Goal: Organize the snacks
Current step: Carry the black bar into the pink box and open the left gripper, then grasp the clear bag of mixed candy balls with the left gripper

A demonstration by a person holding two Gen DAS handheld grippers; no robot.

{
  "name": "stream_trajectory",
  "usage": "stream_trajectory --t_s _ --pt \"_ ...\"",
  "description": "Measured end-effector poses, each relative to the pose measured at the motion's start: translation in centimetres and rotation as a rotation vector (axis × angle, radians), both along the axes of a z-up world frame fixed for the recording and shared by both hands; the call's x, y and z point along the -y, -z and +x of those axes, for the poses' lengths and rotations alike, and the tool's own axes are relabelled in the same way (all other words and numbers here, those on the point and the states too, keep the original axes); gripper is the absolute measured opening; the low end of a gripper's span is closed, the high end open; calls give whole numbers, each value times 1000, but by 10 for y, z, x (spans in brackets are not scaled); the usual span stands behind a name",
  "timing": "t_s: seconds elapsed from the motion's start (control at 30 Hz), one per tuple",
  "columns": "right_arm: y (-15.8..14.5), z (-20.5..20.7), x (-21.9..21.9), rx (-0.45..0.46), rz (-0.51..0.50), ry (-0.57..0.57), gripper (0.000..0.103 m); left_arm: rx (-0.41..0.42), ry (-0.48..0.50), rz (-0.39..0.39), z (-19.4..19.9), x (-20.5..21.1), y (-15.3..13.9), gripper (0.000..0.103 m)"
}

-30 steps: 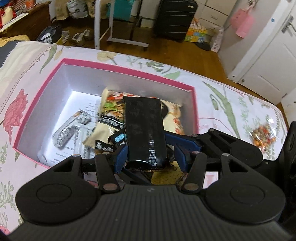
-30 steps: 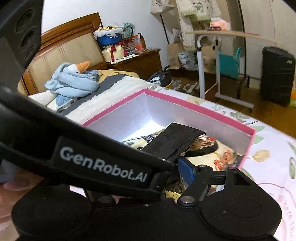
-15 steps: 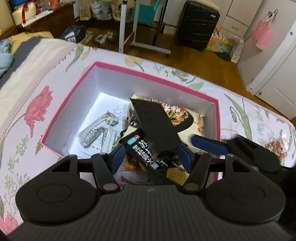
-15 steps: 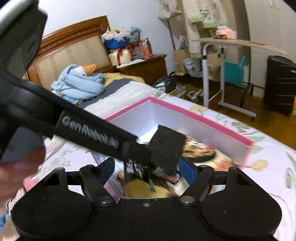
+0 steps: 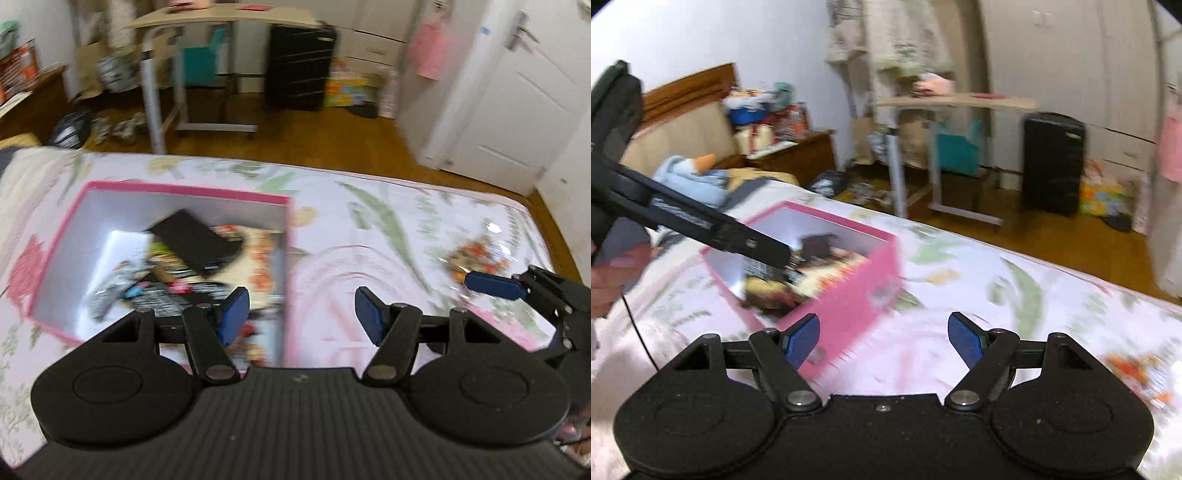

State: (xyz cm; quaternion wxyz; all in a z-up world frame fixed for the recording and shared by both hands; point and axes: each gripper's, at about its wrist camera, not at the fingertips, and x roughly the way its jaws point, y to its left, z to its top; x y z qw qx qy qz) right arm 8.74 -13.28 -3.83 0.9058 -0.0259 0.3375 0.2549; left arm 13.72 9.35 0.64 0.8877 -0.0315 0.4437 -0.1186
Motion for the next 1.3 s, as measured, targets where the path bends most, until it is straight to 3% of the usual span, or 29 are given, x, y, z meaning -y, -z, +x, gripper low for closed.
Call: stream_trajectory --t_s 0.13,0.23,0.37,0.53,0.7,0.97,1.03,1.07,1.13,1.27,1.3 --pt "5 -9 50 -1 -43 95 81 -2 99 -29 -2 41 3 62" --pt "15 -5 90 -23 -32 189 81 -64 201 -109 5 75 17 60" --pt "40 10 141 -63 1 327 81 -81 245 -140 13 124 46 59" --pt "80 31 193 -188 93 450 81 -123 267 -199 44 177 88 59" --pt "118 38 206 -235 147 499 81 -158 270 -201 98 224 126 58" --pt "143 61 196 -186 154 484 81 -127 333 -175 147 275 144 57" --pt "146 66 196 -193 164 485 82 -159 382 -194 157 283 152 56" --pt "148 68 195 -191 169 486 82 -186 445 -215 160 288 157 61" --pt "150 70 195 -188 175 498 84 -189 511 -192 159 293 163 61" --pt "150 65 194 -175 168 522 83 -295 554 -273 152 284 165 61" --pt "149 64 193 -177 158 508 79 -307 556 -270 148 282 165 60"
